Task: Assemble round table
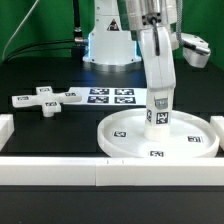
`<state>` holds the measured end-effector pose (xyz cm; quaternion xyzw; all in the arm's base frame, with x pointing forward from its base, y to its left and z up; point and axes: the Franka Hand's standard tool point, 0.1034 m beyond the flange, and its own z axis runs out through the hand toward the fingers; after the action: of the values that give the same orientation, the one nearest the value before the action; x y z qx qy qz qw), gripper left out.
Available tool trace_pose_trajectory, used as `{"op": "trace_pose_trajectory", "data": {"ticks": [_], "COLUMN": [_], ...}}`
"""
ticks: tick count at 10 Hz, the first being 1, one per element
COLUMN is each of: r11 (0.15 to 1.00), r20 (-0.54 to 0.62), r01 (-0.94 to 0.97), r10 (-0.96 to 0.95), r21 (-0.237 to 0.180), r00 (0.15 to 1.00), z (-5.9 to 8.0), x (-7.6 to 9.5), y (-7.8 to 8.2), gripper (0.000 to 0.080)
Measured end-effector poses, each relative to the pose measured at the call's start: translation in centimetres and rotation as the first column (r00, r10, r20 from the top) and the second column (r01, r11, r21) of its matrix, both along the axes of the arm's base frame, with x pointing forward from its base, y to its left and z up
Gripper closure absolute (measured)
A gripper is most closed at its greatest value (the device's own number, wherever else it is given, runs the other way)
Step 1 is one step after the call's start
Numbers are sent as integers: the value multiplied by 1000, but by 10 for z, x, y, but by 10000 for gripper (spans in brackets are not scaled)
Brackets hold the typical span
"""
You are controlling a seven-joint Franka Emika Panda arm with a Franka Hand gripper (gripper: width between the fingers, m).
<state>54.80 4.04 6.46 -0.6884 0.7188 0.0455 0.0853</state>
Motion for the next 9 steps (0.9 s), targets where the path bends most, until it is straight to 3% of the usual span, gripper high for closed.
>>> {"op": "trace_pose_trajectory", "data": {"ticks": [1,2,5,8,9], "r11": [1000,996,946,781,689], "r20": [0,5,47,69,79], "r01": [-8,-94,-322,-622,-719], "r10": [8,94,323,625,724], "r21": [-1,-5,-23,-64,-86], "r00": [1000,996,945,778,685], "z": [0,1,1,5,5], "x": [0,1,1,7,9], "y": [1,3,3,5,4], "gripper": [328,189,152,151,151]}}
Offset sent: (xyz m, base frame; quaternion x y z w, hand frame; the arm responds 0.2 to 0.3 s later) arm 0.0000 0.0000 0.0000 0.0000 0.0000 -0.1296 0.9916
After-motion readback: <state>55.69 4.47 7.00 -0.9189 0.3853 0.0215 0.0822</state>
